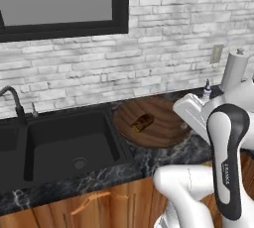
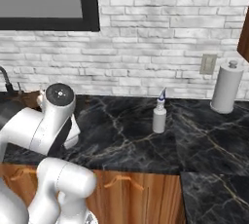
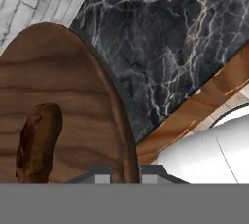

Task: Move the glass cup from next to the sink to the open cabinet. Then, move the bowl with the sweet potato to the fridge to clear the area for faucet cleaning.

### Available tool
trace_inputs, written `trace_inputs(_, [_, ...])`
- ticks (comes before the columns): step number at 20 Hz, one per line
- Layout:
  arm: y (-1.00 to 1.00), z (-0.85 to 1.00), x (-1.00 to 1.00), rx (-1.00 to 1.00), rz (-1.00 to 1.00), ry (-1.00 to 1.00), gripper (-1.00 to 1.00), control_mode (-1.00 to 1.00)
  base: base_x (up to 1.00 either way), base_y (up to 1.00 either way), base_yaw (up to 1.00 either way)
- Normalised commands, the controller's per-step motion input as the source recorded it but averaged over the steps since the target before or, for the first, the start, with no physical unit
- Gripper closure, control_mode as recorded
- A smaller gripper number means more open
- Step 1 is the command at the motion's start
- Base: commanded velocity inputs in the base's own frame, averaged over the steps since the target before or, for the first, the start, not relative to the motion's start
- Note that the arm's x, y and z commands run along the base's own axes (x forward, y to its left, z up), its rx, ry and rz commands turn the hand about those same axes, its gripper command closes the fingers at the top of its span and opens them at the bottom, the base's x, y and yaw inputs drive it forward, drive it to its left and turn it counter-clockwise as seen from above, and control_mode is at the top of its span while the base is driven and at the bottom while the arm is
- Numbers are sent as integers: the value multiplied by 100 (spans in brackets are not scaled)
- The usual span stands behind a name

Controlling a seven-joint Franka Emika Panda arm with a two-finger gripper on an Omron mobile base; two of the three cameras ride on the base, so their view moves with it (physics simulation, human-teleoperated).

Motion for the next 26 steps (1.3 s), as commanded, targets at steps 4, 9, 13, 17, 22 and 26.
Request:
trace_inputs(4, [0,0,0,0,0,0,100,100,-23,20,91])
trace_inputs(9, [0,0,0,0,0,0,100,100,0,5,100])
trace_inputs(13, [0,0,0,0,0,0,100,100,0,7,100])
trace_inputs(17, [0,0,0,0,0,0,100,100,0,24,96])
trace_inputs(22, [0,0,0,0,0,0,100,100,66,61,57])
trace_inputs(26, [0,0,0,0,0,0,100,100,100,51,25])
